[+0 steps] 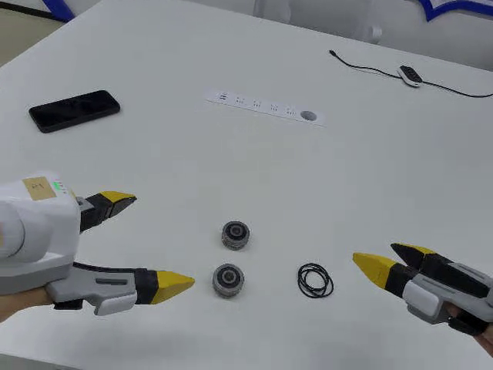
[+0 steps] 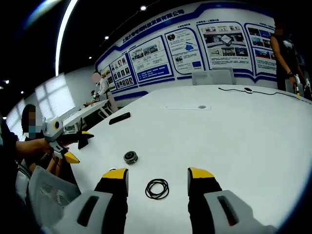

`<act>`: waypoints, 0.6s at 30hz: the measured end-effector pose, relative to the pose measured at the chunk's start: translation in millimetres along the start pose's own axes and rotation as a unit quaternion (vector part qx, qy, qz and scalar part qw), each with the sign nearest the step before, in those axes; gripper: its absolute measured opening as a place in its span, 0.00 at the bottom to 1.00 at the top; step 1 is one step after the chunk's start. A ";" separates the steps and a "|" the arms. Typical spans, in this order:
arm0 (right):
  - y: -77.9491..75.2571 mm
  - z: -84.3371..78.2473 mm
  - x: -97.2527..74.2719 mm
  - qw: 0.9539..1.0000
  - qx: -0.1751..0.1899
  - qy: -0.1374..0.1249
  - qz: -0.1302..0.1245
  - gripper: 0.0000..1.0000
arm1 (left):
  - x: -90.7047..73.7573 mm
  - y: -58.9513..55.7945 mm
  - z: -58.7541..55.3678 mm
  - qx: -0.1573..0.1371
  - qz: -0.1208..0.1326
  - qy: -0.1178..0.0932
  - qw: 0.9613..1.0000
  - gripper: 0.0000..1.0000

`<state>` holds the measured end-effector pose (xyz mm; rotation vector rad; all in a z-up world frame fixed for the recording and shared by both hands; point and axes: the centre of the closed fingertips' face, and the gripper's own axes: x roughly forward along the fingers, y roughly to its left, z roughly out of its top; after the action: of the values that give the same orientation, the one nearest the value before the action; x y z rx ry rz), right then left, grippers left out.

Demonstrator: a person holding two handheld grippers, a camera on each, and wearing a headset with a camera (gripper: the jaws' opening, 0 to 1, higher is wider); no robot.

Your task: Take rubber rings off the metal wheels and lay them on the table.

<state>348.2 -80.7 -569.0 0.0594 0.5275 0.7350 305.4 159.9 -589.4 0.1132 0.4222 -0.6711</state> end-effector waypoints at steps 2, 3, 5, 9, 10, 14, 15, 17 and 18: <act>0.1 -4.3 1.5 0.999 -0.028 0.017 0.001 0.52 | 0.1 -2.3 -1.6 0.003 -0.001 0.003 1.000 0.88; 1.7 -4.7 3.1 0.999 -0.037 0.020 0.004 0.53 | -0.1 -2.8 -3.8 0.003 -0.002 0.006 1.000 0.88; 4.8 -7.9 4.0 0.998 -0.060 0.032 0.015 0.54 | -0.2 -4.6 -5.1 0.004 -0.004 0.008 1.000 0.89; 8.5 -14.3 6.5 0.993 -0.100 0.054 0.021 0.58 | -0.7 -7.3 -8.5 0.000 -0.007 0.012 1.000 0.89; 8.7 -15.1 7.0 0.993 -0.102 0.055 0.019 0.60 | -0.6 -8.0 -9.2 0.000 -0.009 0.013 1.000 0.88; 4.6 -16.8 6.4 0.992 -0.110 0.062 0.013 0.64 | -0.1 -7.2 -15.6 0.003 -0.015 0.019 1.000 0.89; 3.4 -17.1 6.2 0.991 -0.116 0.064 0.012 0.66 | 0.0 -8.0 -16.2 0.003 -0.016 0.020 1.000 0.89; 0.8 -19.4 4.9 0.988 -0.136 0.076 0.012 0.69 | 0.3 -6.8 -18.7 0.002 -0.018 0.021 1.000 0.89; -0.3 -21.3 4.3 0.985 -0.150 0.084 0.014 0.70 | 0.6 -6.5 -19.6 0.002 -0.018 0.022 1.000 0.90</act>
<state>340.9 -80.9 -589.5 -0.2775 0.5714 0.8449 295.1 159.1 -607.3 0.1238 0.4663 -0.7065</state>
